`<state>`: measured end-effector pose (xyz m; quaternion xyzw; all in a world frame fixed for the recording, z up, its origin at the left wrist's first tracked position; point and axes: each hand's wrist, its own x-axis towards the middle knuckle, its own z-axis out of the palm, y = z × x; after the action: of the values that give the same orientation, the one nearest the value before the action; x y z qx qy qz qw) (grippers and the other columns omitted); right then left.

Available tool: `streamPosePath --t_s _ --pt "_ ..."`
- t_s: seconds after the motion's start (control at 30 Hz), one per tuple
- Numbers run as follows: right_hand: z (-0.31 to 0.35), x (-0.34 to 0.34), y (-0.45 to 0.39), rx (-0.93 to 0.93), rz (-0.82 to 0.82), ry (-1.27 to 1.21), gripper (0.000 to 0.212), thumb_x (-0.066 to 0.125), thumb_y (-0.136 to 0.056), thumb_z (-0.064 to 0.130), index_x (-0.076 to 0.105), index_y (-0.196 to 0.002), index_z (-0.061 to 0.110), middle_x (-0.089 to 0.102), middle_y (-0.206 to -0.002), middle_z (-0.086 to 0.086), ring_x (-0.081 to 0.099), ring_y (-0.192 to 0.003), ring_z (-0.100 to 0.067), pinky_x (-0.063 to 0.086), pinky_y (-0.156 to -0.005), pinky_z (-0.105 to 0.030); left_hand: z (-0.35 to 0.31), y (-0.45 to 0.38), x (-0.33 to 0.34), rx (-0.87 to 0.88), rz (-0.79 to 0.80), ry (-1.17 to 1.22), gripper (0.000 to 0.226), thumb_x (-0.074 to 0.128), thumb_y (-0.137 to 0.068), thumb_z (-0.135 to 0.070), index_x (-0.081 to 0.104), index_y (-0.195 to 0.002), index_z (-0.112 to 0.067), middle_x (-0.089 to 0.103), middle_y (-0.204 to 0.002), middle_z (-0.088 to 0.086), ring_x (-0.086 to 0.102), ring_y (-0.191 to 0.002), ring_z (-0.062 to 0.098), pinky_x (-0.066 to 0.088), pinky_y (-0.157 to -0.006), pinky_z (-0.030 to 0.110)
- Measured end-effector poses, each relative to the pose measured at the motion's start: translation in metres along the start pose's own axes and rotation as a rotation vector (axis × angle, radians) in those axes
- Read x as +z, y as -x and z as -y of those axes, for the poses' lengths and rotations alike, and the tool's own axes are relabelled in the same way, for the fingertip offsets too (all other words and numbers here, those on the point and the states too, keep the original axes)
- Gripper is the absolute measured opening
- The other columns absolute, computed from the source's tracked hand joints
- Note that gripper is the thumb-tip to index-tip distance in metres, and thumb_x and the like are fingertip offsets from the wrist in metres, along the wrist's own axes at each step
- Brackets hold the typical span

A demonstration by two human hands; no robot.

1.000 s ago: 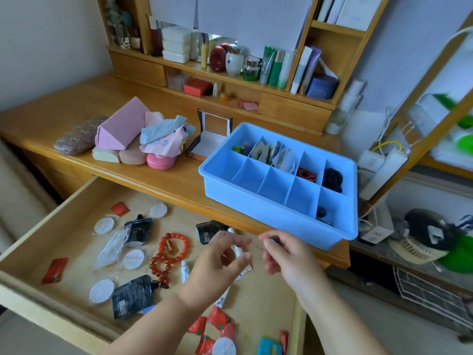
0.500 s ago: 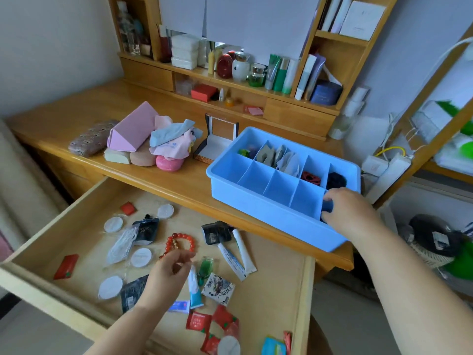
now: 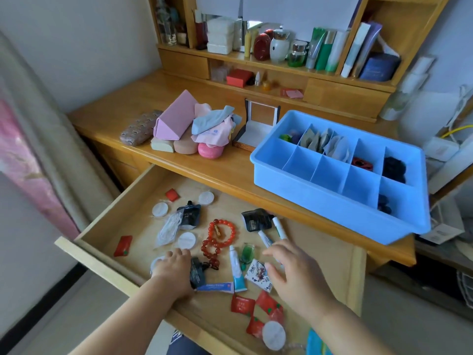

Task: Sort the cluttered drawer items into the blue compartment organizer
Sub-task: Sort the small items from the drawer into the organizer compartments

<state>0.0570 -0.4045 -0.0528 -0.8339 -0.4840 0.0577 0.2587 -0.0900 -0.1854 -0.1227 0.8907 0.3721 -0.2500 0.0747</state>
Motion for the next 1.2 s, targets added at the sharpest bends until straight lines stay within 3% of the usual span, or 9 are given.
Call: streamPosePath --t_s 0.17,0.27,0.37,0.47,0.57,0.73,0.83,1.07,1.2 --pt "0.006 0.027 0.006 0.245 0.291 -0.257 0.012 0.057 -0.088 0.032 0.065 -0.097 0.034 0.063 -0.089 0.019 0.056 -0.074 0.006 0.044 -0.066 -0.008 0.003 0.009 -0.014 0.009 -0.039 0.186 0.075 0.07 -0.056 -0.058 0.042 -0.114 -0.02 0.047 -0.106 -0.003 0.056 -0.091 0.013 0.049 -0.071 0.025" --pt "0.016 0.027 0.004 0.423 0.353 -0.631 0.007 0.059 -0.09 0.036 0.064 -0.088 0.031 0.068 -0.085 0.009 0.063 -0.071 0.001 0.052 -0.068 -0.017 -0.016 0.027 -0.031 0.089 -0.137 0.461 0.07 0.069 -0.052 -0.062 0.038 -0.107 -0.031 0.045 -0.098 -0.013 0.052 -0.076 0.002 0.037 -0.052 0.013" --pt "0.026 0.024 0.001 0.498 0.296 -0.809 0.023 0.057 -0.09 0.044 0.062 -0.087 0.022 0.064 -0.077 0.002 0.063 -0.07 -0.011 0.051 -0.067 -0.029 -0.055 0.046 -0.043 0.285 -0.276 0.696 0.072 0.071 -0.048 -0.065 0.038 -0.105 -0.035 0.046 -0.095 -0.02 0.051 -0.08 -0.003 0.04 -0.058 0.009" --pt "0.03 0.007 -0.005 0.53 0.043 -0.691 0.011 0.058 -0.091 0.032 0.065 -0.089 0.024 0.07 -0.081 0.004 0.064 -0.071 0.0 0.049 -0.061 -0.014 -0.085 0.061 -0.054 0.499 -0.345 0.904 0.073 0.079 -0.052 -0.055 0.042 -0.113 -0.036 0.047 -0.105 -0.023 0.052 -0.095 -0.005 0.042 -0.078 0.003" --pt "0.015 -0.038 -0.014 0.496 -0.201 -0.639 0.012 0.059 -0.089 0.029 0.065 -0.083 0.02 0.07 -0.075 0.002 0.066 -0.069 -0.006 0.057 -0.064 -0.029 -0.097 0.065 -0.062 0.669 -0.252 1.174 0.072 0.073 -0.063 -0.064 0.049 -0.124 -0.032 0.055 -0.115 -0.021 0.06 -0.105 0.004 0.052 -0.086 0.02" --pt "-0.033 -0.142 -0.045 0.403 -0.56 -0.417 0.011 0.062 -0.085 0.031 0.052 -0.089 0.034 0.069 -0.077 0.009 0.067 -0.064 -0.006 0.052 -0.048 -0.023 -0.094 0.043 -0.047 0.548 -0.328 1.169 0.037 0.069 -0.085 -0.024 0.053 -0.113 -0.041 0.058 -0.108 -0.018 0.062 -0.095 0.003 0.054 -0.084 0.024" --pt "-0.068 -0.172 -0.066 0.549 -0.437 -0.199 0.029 0.066 -0.082 0.032 0.045 -0.1 0.033 0.065 -0.084 0.0 0.065 -0.07 -0.023 0.056 -0.062 -0.038 -0.077 0.024 -0.027 0.364 -0.3 1.123 0.03 0.066 -0.087 -0.015 0.057 -0.111 -0.03 0.063 -0.102 -0.009 0.063 -0.089 0.008 0.054 -0.079 0.023" --pt "-0.085 -0.149 -0.087 0.639 0.03 0.425 0.038 0.065 -0.082 0.032 0.06 -0.119 0.022 0.063 -0.116 0.001 0.059 -0.095 -0.023 0.044 -0.066 -0.028 -0.049 -0.006 -0.012 0.006 -0.253 1.107 0.015 0.057 -0.093 -0.019 0.059 -0.107 -0.02 0.063 -0.082 -0.009 0.061 -0.062 0.001 0.04 -0.046 0.009" --pt "-0.086 -0.145 -0.085 0.671 -0.015 0.401 0.054 0.067 -0.08 0.037 0.05 -0.131 0.03 0.059 -0.124 0.002 0.059 -0.103 -0.023 0.043 -0.067 -0.03 -0.061 -0.019 -0.029 0.148 -0.35 0.9 0.018 0.058 -0.091 -0.021 0.063 -0.109 -0.023 0.063 -0.095 -0.009 0.061 -0.083 0.006 0.049 -0.066 0.018"
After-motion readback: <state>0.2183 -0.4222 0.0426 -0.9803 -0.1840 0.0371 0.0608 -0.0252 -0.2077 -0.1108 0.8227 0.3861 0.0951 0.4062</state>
